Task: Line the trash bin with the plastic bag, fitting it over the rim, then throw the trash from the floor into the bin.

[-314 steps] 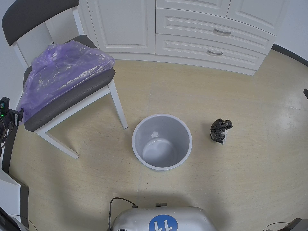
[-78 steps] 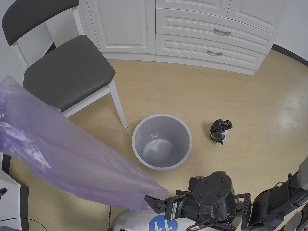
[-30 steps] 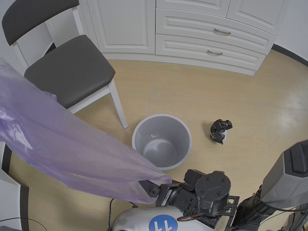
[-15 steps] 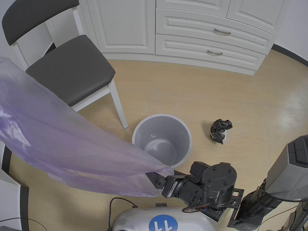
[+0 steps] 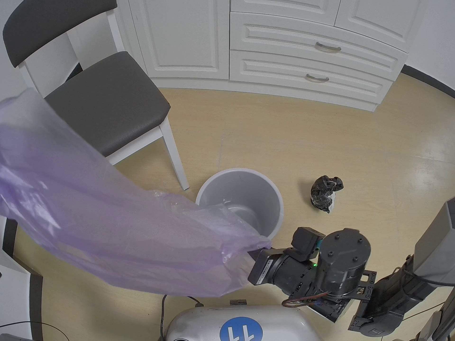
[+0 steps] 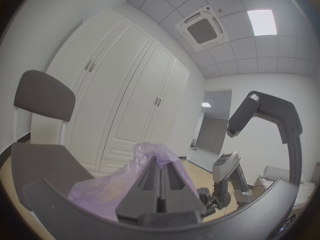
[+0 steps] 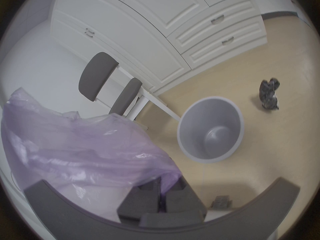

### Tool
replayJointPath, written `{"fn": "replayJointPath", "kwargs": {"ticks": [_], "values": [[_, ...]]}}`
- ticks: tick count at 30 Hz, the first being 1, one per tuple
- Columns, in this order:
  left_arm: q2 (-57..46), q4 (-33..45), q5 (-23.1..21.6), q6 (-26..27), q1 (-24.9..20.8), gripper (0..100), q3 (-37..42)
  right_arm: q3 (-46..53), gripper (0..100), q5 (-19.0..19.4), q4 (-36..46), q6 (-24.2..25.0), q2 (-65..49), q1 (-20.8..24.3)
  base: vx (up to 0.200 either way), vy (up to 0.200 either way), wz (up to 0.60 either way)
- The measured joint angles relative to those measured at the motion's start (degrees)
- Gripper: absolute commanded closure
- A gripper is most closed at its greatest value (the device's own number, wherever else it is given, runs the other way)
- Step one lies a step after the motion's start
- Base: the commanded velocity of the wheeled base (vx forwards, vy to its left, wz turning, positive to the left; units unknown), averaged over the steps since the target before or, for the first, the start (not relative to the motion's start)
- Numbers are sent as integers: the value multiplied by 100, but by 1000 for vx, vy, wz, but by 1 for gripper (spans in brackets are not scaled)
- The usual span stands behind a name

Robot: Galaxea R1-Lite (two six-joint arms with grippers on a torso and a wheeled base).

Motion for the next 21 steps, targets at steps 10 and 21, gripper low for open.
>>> {"fn": "replayJointPath", "kwargs": {"ticks": [10,21], "values": [[55,1259,161,-16,24,100,-34,276,100,0,681,-1156,-1102,-349,0,0,0],[183,4676,416,-119,50,100,-616,-232,100,-49,3009,-1289,-2845,-685,0,0,0]]}}
